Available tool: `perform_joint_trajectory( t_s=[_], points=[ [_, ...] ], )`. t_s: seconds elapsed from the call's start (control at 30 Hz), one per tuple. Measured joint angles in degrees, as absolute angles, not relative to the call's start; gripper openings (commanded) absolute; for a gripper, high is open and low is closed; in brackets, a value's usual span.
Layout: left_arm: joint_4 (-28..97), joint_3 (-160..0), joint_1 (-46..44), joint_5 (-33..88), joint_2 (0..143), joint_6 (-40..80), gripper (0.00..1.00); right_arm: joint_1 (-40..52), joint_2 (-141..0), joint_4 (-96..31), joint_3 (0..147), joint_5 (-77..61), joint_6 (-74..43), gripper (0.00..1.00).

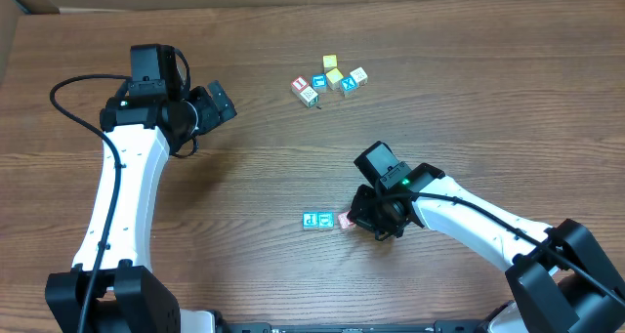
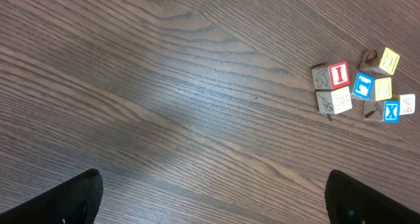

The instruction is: Flip 3 blocks

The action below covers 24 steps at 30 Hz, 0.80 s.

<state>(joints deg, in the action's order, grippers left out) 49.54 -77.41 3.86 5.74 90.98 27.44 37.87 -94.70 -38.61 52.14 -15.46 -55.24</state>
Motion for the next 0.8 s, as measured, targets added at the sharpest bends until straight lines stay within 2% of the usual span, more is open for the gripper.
perform_joint_trajectory(
  t_s=[0.8],
  points=[
    [49.54,-77.41,3.86,5.74,90.98,27.44,1.0,37.89,-94.7,-37.3,52.12,-19.29,-55.48,0.04]
  ],
)
